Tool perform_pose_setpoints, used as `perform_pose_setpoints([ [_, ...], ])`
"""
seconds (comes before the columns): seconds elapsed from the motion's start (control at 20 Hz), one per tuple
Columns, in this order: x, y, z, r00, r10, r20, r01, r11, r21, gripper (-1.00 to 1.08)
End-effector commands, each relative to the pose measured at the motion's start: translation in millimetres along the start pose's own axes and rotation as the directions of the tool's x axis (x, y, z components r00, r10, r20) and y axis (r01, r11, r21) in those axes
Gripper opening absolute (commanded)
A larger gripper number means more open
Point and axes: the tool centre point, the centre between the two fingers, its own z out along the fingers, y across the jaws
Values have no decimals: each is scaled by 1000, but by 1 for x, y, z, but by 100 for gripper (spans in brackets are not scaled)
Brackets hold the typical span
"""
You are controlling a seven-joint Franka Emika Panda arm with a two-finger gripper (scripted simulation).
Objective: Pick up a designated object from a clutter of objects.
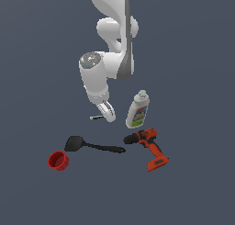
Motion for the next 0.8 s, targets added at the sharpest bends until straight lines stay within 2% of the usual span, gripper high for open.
perform_pose_setpoints([
  [0.0,0,10,15,996,90,-6,-90,996,2,100],
  [0.35,1,35,44,959,282,-26,-282,959,4,100],
  [0.75,1,51,60,919,391,-42,-391,920,7,100],
])
